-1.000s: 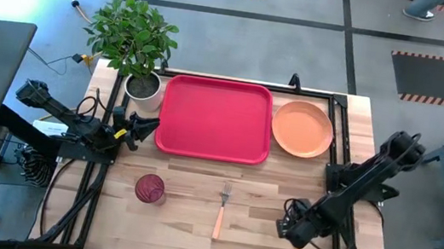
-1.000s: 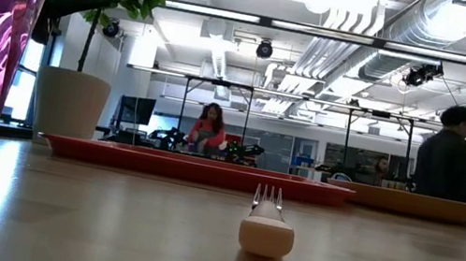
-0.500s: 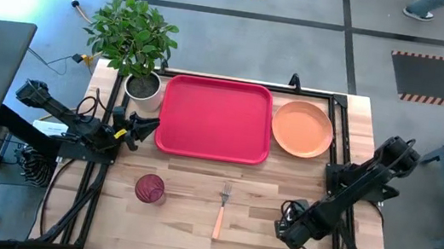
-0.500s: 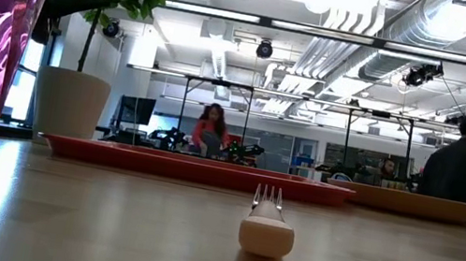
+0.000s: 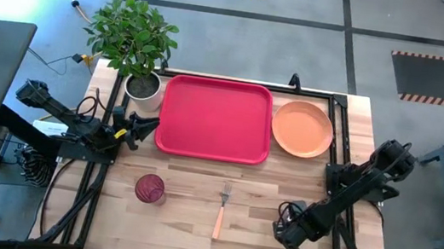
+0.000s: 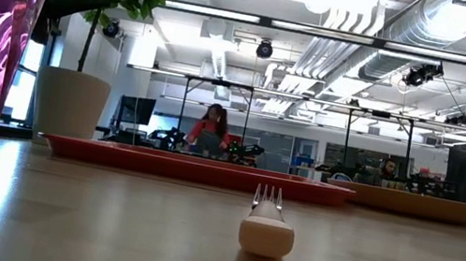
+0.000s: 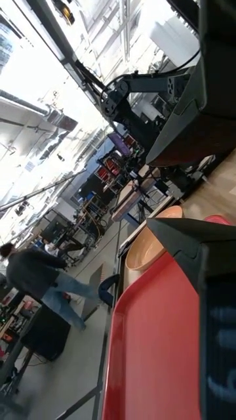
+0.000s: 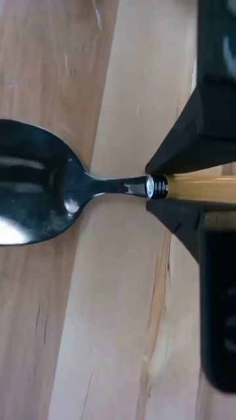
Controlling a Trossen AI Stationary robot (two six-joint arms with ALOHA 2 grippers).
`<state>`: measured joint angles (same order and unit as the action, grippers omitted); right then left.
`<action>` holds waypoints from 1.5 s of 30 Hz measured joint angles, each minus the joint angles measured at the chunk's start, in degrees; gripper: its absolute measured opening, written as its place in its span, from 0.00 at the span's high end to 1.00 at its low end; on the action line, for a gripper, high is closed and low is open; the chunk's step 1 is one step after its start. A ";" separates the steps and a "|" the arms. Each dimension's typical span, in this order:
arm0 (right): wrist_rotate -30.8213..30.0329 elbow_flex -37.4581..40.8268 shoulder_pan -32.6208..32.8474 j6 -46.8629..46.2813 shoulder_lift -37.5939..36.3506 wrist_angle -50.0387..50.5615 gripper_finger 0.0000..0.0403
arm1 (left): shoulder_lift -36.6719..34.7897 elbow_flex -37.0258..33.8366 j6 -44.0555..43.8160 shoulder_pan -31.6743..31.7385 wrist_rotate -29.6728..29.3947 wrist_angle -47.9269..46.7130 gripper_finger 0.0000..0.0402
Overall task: Pick and place plate/cup/fork/spoon on tray
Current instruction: Put the yellow spoon on the red tray
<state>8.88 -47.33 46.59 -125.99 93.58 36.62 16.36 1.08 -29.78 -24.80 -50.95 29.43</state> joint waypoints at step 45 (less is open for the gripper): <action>-43.60 0.17 -26.83 16.92 -15.37 -10.67 0.97 | 0.02 0.00 5.44 0.02 10.50 -3.26 0.68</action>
<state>-34.72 -47.16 19.76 -109.08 78.22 25.95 16.38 1.08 -24.34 -24.77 -40.45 26.17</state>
